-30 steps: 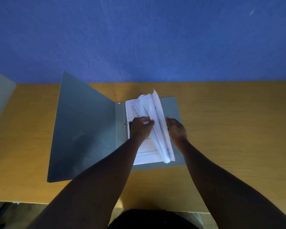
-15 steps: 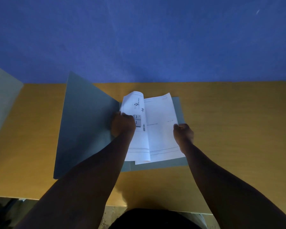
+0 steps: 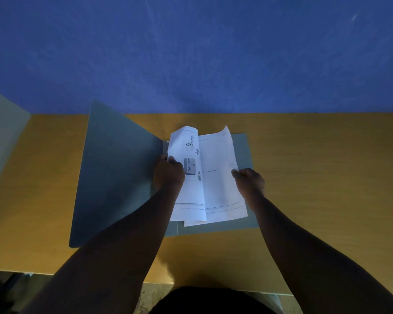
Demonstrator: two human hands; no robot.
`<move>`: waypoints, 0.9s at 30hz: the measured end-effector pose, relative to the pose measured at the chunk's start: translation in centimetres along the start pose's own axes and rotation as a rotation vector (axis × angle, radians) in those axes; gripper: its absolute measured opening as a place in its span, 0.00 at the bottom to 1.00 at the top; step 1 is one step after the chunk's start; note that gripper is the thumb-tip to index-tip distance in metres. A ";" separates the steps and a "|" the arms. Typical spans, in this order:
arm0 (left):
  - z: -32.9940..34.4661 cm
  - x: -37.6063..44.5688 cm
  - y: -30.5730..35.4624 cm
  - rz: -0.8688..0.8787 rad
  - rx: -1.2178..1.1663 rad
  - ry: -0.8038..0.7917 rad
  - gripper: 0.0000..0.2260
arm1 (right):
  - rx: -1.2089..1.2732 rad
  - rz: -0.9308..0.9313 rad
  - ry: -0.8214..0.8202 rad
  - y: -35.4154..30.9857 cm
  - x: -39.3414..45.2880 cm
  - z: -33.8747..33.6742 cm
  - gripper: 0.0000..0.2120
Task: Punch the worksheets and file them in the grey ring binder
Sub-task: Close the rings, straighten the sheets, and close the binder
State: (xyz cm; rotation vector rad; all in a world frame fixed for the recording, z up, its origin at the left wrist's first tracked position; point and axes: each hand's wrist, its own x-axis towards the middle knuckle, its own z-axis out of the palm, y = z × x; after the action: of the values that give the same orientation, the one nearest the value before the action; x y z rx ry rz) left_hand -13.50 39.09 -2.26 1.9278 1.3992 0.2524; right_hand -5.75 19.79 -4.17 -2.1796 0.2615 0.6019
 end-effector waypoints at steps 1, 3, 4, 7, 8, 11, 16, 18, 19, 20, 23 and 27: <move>0.1 -0.1 0.0 0.019 0.002 -0.012 0.11 | 0.020 -0.008 -0.017 -0.1 0.0 0.0 0.10; 0.5 0.0 -0.2 0.065 0.005 -0.029 0.12 | 0.055 -0.022 -0.057 -0.5 0.0 0.2 0.12; 0.6 0.1 -0.3 0.082 0.007 -0.040 0.12 | 0.065 -0.029 -0.080 -0.8 -0.1 0.3 0.13; 1.1 0.2 -0.8 0.108 -0.006 -0.090 0.12 | 0.104 -0.072 -0.135 -2.0 -0.6 1.1 0.14; 1.2 0.2 -0.8 0.109 -0.010 -0.099 0.12 | 0.121 -0.087 -0.150 -2.5 -0.9 1.5 0.14; 1.4 0.1 -1.0 0.103 -0.020 -0.116 0.13 | 0.126 -0.139 -0.212 -4.0 -1.7 2.7 0.12; 1.1 0.5 -1.0 0.095 -0.038 -0.128 0.14 | -0.011 -0.241 -0.361 -5.5 -2.4 4.3 0.08; 0.9 0.7 -1.0 0.106 -0.016 -0.118 0.14 | -0.039 -0.277 -0.389 -5.5 -2.4 4.7 0.08; 0.8 0.7 -1.0 0.109 -0.004 -0.112 0.14 | -0.058 -0.290 -0.402 -5.5 -2.4 4.7 0.10; 0.7 0.8 -1.0 0.111 0.001 -0.107 0.14 | -0.078 -0.298 -0.417 -5.5 -2.5 4.8 0.12; 0.6 0.9 -1.2 0.087 -0.027 -0.109 0.14 | -0.113 -0.318 -0.468 -5.3 -2.5 5.1 0.15; 0.9 1.0 -1.6 0.073 -0.073 -0.104 0.14 | -0.218 -0.387 -0.460 -5.2 -2.2 5.2 0.16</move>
State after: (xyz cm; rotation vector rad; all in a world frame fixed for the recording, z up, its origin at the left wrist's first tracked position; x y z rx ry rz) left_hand -13.81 39.83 -4.25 1.9060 1.2372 0.2308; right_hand -7.38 27.06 -2.27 -2.1404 -0.4782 0.9114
